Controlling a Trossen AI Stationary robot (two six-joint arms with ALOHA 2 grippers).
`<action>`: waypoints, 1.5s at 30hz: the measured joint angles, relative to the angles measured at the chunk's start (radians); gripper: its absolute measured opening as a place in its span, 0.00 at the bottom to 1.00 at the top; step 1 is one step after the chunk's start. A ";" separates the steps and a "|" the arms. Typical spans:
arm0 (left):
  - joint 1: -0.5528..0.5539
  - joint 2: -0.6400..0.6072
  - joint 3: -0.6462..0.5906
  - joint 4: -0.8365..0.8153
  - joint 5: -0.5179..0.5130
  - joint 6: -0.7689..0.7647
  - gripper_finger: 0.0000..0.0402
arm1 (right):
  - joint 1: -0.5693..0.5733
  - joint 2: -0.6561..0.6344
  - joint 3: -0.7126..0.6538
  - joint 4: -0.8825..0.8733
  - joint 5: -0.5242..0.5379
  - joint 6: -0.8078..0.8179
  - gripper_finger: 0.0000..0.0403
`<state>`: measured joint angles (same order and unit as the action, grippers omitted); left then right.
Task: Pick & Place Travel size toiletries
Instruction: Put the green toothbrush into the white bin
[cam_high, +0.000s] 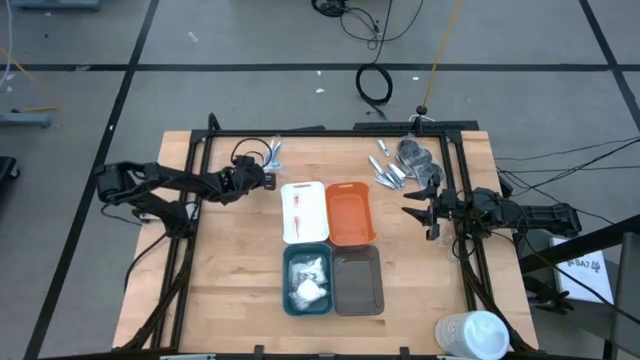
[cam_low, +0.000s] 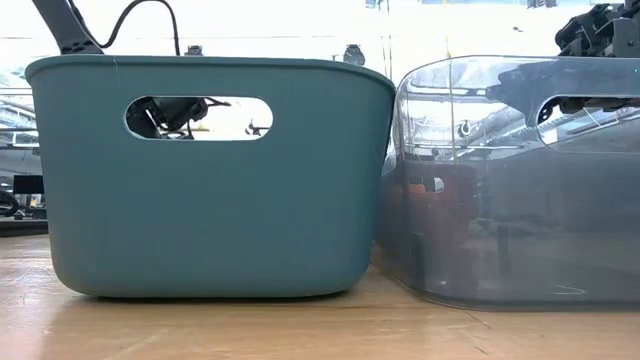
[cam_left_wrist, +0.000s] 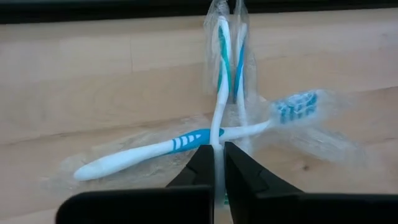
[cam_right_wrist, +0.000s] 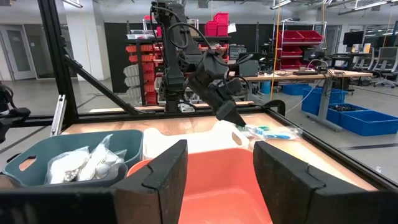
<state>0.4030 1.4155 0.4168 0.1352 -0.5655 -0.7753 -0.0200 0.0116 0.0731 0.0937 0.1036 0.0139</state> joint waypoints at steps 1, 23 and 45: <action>-0.003 -0.008 0.000 0.000 -0.002 0.008 0.01 | 0.000 0.000 0.000 0.000 0.000 0.000 0.43; -0.138 -0.263 0.000 0.004 -0.011 0.093 0.01 | 0.000 0.000 0.000 0.000 0.000 0.000 0.44; -0.512 -0.299 0.000 0.073 -0.055 -0.017 0.03 | 0.000 0.000 0.000 0.000 0.000 0.000 0.43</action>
<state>-0.1087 1.1160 0.4168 0.2084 -0.6209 -0.7928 -0.0200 0.0120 0.0734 0.0937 0.1036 0.0143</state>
